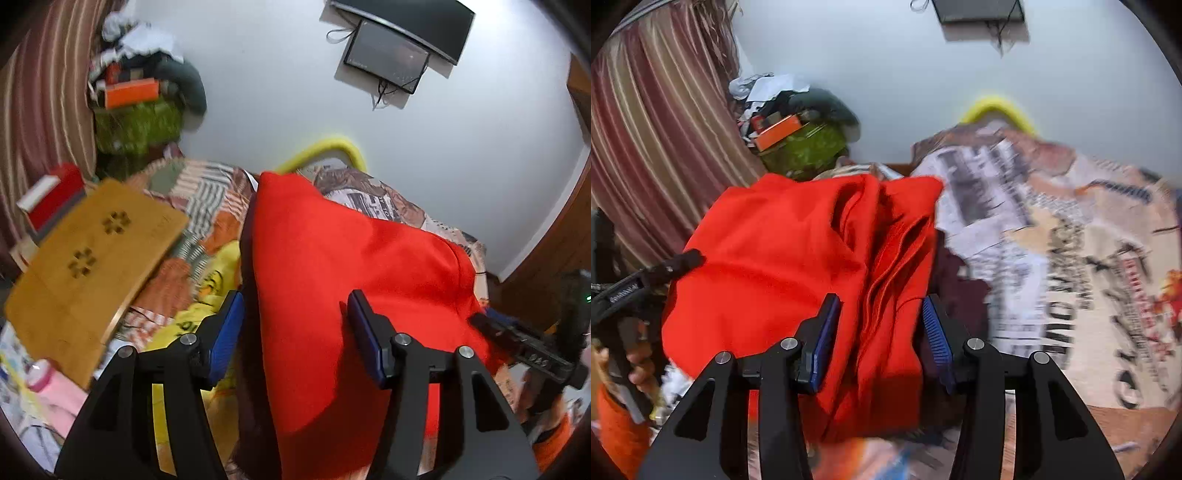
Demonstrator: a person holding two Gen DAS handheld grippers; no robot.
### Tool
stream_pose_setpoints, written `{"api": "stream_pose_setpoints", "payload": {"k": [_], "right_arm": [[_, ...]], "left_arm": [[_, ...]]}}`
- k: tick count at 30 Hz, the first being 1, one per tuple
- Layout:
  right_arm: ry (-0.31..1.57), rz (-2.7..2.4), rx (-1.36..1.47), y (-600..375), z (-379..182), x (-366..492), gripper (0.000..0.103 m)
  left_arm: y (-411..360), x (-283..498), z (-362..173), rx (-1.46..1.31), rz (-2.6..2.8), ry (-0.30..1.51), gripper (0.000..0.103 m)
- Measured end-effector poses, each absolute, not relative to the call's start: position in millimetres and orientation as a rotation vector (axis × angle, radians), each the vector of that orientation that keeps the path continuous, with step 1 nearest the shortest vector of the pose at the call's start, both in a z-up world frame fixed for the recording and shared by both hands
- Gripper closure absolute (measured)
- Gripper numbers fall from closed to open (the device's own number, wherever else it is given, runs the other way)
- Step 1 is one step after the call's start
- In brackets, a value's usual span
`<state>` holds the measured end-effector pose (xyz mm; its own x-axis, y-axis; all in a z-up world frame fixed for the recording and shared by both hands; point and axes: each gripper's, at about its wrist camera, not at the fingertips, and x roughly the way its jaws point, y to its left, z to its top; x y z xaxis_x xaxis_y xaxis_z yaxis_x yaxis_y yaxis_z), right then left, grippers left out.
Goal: Fold large clothes
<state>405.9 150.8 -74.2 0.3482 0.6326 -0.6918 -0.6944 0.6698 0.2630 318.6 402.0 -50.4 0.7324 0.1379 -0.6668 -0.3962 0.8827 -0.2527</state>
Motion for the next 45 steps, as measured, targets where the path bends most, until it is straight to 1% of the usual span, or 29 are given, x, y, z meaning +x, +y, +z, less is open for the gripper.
{"api": "stream_pose_setpoints", "payload": {"k": [6, 10, 18, 22, 26, 28, 29, 30, 32, 33, 34, 36, 38, 39, 45], "right_arm": [[0.693, 0.866, -0.159, 112.1, -28.1, 349.2, 0.06], [0.583, 0.893, -0.131, 84.7, 2.2, 306.5, 0.058], [0.335, 0.933, -0.054, 30.7, 57.4, 207.5, 0.057], [0.256, 0.948, -0.019, 12.1, 68.0, 171.9, 0.057], [0.197, 0.936, -0.008, -0.7, 74.0, 144.8, 0.057], [0.176, 0.932, -0.013, -4.3, 73.2, 137.4, 0.056], [0.172, 0.929, -0.018, -5.7, 72.8, 134.7, 0.052], [0.168, 0.924, -0.021, -7.7, 71.6, 133.3, 0.044], [0.152, 0.901, -0.025, -8.4, 69.5, 131.9, 0.034], [0.144, 0.884, -0.026, -8.4, 68.8, 131.1, 0.029], [0.14, 0.872, -0.025, -9.0, 67.2, 131.7, 0.023], [0.134, 0.852, -0.019, -11.4, 65.5, 128.7, 0.016], [0.13, 0.832, -0.019, -13.5, 63.1, 127.0, 0.008], [0.128, 0.821, -0.02, -13.8, 62.0, 126.3, 0.0], [0.136, 0.801, -0.047, -16.7, 59.8, 123.0, 0.0]], "left_arm": [[357.3, 276.3, -20.5, -0.236, 0.329, 0.658, 0.046], [320.4, 235.6, 10.8, -0.169, 0.309, 0.598, 0.045], [242.8, 126.8, 78.0, -0.083, 0.285, 0.342, 0.045], [206.4, 77.2, 93.1, -0.059, 0.288, 0.217, 0.045], [182.7, 42.4, 97.2, -0.069, 0.278, 0.136, 0.045], [173.4, 28.6, 95.4, -0.078, 0.278, 0.11, 0.039], [170.4, 24.6, 94.1, -0.078, 0.281, 0.103, 0.038], [165.6, 19.6, 91.6, -0.073, 0.288, 0.096, 0.036], [156.7, 13.7, 86.8, -0.051, 0.297, 0.095, 0.033], [153.3, 12.9, 84.9, -0.043, 0.305, 0.095, 0.027], [150.2, 10.8, 82.3, -0.041, 0.318, 0.094, 0.017], [145.1, 6.0, 78.8, -0.048, 0.336, 0.084, 0.007], [141.1, 1.5, 74.8, -0.052, 0.36, 0.074, 0.004], [138.2, -2.1, 72.5, -0.051, 0.365, 0.071, 0.002], [138.3, -4.3, 64.3, -0.068, 0.384, 0.081, 0.0]]}}
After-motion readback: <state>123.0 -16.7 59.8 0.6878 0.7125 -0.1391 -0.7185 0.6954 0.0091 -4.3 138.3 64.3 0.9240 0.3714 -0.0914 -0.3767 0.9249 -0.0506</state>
